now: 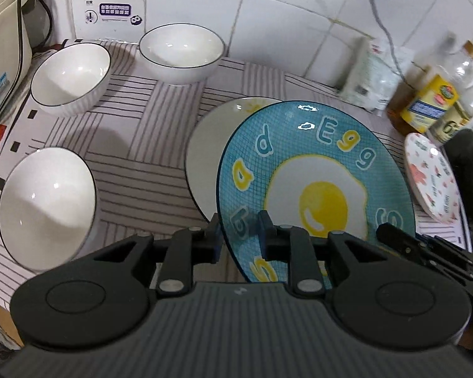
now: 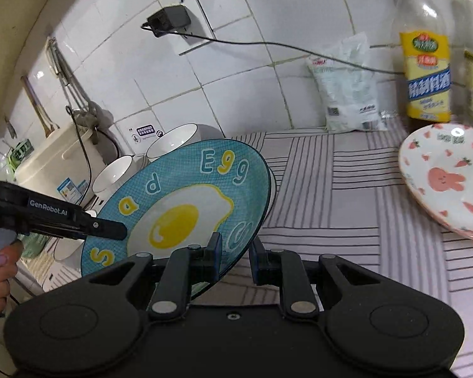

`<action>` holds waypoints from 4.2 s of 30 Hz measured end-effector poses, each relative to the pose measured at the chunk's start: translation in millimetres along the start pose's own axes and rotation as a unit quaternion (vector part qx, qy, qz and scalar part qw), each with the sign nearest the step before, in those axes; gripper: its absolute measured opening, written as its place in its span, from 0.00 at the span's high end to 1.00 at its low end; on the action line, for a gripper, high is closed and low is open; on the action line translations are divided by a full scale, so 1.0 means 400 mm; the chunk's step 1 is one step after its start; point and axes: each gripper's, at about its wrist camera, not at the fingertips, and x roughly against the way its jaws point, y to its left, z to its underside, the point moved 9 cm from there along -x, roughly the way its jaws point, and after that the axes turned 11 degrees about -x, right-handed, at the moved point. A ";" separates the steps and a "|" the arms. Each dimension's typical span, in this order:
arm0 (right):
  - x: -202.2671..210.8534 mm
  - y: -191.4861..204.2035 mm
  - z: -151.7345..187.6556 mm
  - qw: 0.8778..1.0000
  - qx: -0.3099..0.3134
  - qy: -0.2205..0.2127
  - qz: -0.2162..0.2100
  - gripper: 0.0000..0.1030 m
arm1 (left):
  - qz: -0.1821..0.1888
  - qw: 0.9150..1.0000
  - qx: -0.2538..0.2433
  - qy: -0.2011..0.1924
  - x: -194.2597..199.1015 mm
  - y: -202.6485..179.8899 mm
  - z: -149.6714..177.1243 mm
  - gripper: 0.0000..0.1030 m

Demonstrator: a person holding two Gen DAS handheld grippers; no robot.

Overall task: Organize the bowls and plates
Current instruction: 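Lift the blue egg plate and lower it onto the white sun plate, then open the right gripper and release the blue egg plate, then move the right gripper to the pink bunny plate and grasp its rim, then lift the pink bunny plate and carry it over the plate stack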

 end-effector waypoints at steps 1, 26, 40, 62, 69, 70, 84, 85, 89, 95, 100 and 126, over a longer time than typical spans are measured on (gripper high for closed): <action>-0.013 0.003 -0.003 1.000 0.001 0.003 0.002 0.78 | -0.002 1.000 0.004 0.003 -0.006 0.008 -0.003 0.79; -0.190 0.014 -0.042 0.996 0.017 0.068 0.060 0.78 | -0.002 0.997 0.035 0.070 -0.128 0.100 -0.012 0.74; -0.210 0.022 -0.052 0.990 0.026 0.084 0.107 0.76 | -0.002 0.996 0.032 0.078 -0.139 0.104 -0.018 0.72; -0.060 0.007 -0.043 0.988 0.091 0.031 0.119 0.65 | -0.049 0.996 -0.042 0.067 -0.021 -0.017 -0.005 0.70; 0.140 -0.022 -0.073 0.989 0.100 -0.042 0.100 0.53 | -0.005 0.993 -0.112 0.037 0.073 -0.178 -0.046 0.64; 0.173 -0.029 -0.075 0.988 0.103 -0.055 0.099 0.53 | 0.002 0.992 -0.124 0.032 0.082 -0.211 -0.049 0.63; 0.373 -0.256 -0.084 0.967 0.055 -0.188 0.162 0.30 | 0.079 0.966 -0.245 -0.032 0.037 -0.514 -0.114 0.37; 0.365 -0.276 -0.082 0.970 0.045 -0.181 0.153 0.30 | 0.080 0.965 -0.247 -0.045 0.019 -0.525 -0.118 0.34; 0.334 -0.358 -0.087 0.969 -0.010 -0.195 0.152 0.30 | 0.070 0.963 -0.252 -0.064 -0.076 -0.550 -0.127 0.24; 0.261 -0.471 -0.086 0.962 -0.052 -0.186 0.192 0.30 | 0.095 0.970 -0.218 -0.044 -0.204 -0.576 -0.148 0.24; 0.219 -0.555 -0.104 0.955 -0.111 -0.183 0.203 0.40 | 0.089 0.969 -0.229 -0.041 -0.285 -0.605 -0.163 0.26; 0.158 -0.666 -0.122 0.945 -0.210 -0.178 0.176 0.76 | 0.103 0.961 -0.254 -0.030 -0.347 -0.639 -0.162 0.75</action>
